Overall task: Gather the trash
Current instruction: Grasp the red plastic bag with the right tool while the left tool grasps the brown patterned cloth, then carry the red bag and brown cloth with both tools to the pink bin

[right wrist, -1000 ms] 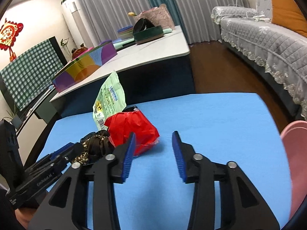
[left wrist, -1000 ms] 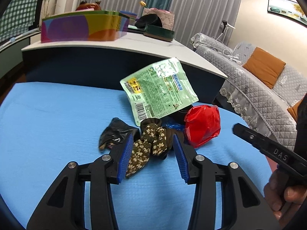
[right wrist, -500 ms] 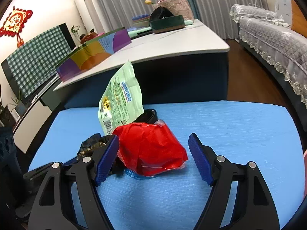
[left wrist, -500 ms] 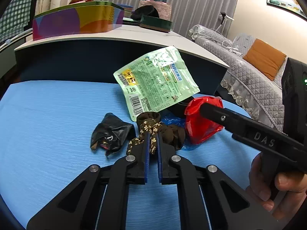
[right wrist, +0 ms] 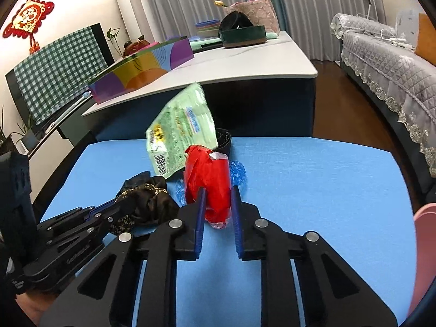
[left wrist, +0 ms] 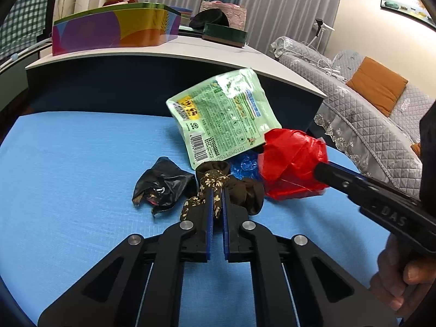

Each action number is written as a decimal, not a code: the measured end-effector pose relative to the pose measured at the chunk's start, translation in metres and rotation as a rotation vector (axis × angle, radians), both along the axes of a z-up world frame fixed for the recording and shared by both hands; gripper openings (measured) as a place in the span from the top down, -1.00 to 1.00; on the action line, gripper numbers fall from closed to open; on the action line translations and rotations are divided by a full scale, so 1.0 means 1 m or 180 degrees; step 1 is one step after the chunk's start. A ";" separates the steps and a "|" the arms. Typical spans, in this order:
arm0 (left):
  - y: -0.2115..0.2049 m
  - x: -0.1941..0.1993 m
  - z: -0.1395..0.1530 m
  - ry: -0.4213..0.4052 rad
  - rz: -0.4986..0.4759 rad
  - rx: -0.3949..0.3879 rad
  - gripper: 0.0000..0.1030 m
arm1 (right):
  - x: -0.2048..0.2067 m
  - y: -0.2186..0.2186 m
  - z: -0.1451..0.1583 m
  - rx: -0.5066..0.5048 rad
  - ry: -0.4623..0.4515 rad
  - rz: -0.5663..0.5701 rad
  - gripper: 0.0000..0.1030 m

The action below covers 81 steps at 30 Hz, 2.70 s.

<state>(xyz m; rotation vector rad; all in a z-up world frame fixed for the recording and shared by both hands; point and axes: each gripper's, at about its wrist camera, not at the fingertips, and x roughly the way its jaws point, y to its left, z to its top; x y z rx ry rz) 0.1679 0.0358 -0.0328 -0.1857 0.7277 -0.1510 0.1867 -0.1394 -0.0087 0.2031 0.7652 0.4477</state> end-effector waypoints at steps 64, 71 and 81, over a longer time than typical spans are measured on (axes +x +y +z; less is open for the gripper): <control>-0.147 -0.086 0.062 -0.0465 -0.0918 0.0140 0.91 | -0.140 -0.223 0.073 -0.0334 -0.0412 -0.1734 0.67; -0.166 -0.079 0.067 -0.0466 -0.0996 0.0136 0.91 | -0.138 -0.240 0.073 -0.0272 -0.0389 -0.1844 0.67; -0.200 -0.064 0.071 -0.0435 -0.1096 0.0066 0.91 | -0.138 -0.273 0.072 -0.0246 -0.0350 -0.2029 0.67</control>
